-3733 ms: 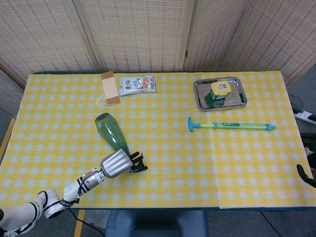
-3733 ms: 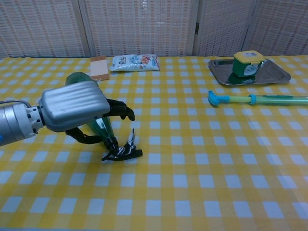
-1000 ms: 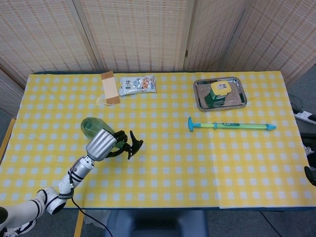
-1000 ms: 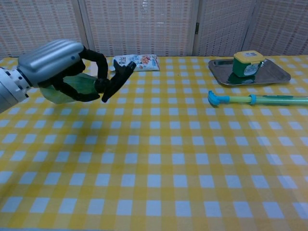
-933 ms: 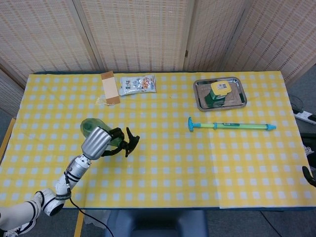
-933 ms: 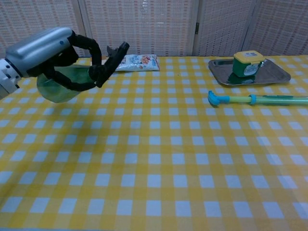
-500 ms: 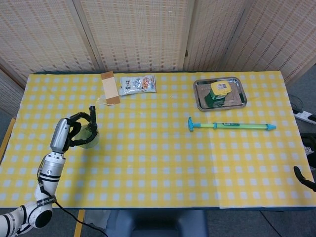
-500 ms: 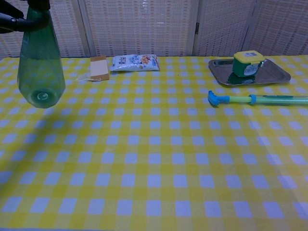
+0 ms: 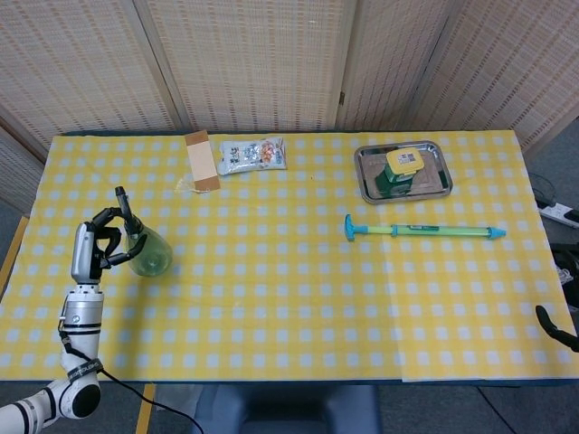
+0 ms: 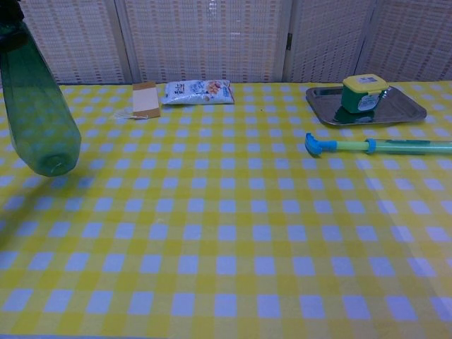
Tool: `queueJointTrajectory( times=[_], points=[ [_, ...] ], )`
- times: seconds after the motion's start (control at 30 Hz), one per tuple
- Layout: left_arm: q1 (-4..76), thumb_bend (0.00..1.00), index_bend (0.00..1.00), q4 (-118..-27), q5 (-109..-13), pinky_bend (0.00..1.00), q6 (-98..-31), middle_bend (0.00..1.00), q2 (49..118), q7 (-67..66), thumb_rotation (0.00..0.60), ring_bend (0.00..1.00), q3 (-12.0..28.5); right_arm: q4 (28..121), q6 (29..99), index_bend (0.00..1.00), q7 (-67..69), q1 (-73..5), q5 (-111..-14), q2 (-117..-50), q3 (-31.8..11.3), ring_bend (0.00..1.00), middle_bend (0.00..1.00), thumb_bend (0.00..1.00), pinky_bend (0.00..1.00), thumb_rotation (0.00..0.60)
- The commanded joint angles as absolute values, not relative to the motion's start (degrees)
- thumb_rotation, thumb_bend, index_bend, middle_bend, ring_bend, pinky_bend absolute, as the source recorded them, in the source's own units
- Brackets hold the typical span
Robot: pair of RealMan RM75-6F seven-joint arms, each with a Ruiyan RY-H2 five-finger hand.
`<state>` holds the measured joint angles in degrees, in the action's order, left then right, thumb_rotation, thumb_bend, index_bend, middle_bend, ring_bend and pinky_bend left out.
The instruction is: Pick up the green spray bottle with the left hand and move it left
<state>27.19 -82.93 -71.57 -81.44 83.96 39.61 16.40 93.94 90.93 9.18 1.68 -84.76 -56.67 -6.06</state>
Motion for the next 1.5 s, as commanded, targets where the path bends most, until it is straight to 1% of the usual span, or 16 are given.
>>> queueJointTrajectory(
  times=[0.03, 0.37, 0.93, 1.03, 1.13, 1.23, 1.3, 1.37, 1.5],
  points=[
    [26.1, 0.42, 0.66, -80.6, -71.3, 1.0, -82.3, 0.73, 85.9, 42.5, 0.6, 1.0, 17.8, 93.9, 91.0, 0.0, 9.1, 1.7, -84.8, -56.7, -6.0, 0.0, 0.0, 0.35, 0.0, 0.6],
    [25.2, 0.42, 0.67, -76.6, -71.9, 1.0, -81.5, 0.73, 89.5, 43.9, 0.6, 1.0, 18.2, 93.9, 90.7, 0.0, 8.9, 1.5, -85.0, -56.7, -5.8, 0.0, 0.0, 0.35, 0.0, 0.6],
    [24.9, 0.42, 0.67, -71.5, -71.8, 1.0, -78.2, 0.73, 92.1, 45.7, 0.6, 1.0, 19.5, 93.7, 90.2, 0.0, 8.5, 1.4, -85.7, -56.7, -5.1, 0.0, 0.0, 0.35, 0.0, 0.6],
    [24.7, 0.42, 0.64, -70.7, -72.5, 1.0, -78.1, 0.73, 92.4, 46.5, 0.6, 1.0, 19.3, 93.7, 90.2, 0.0, 8.4, 1.4, -85.8, -56.7, -5.0, 0.0, 0.0, 0.35, 0.0, 0.6],
    [24.6, 0.42, 0.58, -70.0, -73.8, 1.0, -78.3, 0.7, 92.4, 47.8, 0.6, 1.0, 19.0, 93.8, 90.2, 0.0, 8.4, 1.4, -85.9, -56.7, -4.8, 0.0, 0.0, 0.35, 0.0, 0.6],
    [24.5, 0.42, 0.52, -69.7, -75.0, 1.0, -78.3, 0.62, 92.3, 48.7, 0.6, 1.0, 18.5, 93.8, 90.2, 0.0, 8.4, 1.4, -86.1, -56.6, -4.7, 0.0, 0.0, 0.35, 0.0, 0.6],
    [24.5, 0.39, 0.49, -69.5, -75.9, 1.0, -78.4, 0.57, 92.1, 49.4, 0.6, 1.0, 18.2, 93.8, 90.2, 0.0, 8.4, 1.4, -86.2, -56.6, -4.6, 0.0, 0.0, 0.35, 0.0, 0.6],
    [24.4, 0.34, 0.46, -69.5, -76.4, 1.0, -78.4, 0.53, 91.9, 50.2, 0.6, 1.0, 18.0, 93.8, 90.2, 0.0, 8.4, 1.4, -86.2, -56.6, -4.6, 0.0, 0.0, 0.35, 0.0, 0.6],
    [24.4, 0.26, 0.42, -69.7, -76.5, 1.0, -78.1, 0.49, 91.7, 50.7, 0.6, 1.0, 18.1, 93.8, 90.3, 0.0, 8.4, 1.4, -86.3, -56.6, -4.6, 0.0, 0.0, 0.35, 0.0, 0.6]
  ],
)
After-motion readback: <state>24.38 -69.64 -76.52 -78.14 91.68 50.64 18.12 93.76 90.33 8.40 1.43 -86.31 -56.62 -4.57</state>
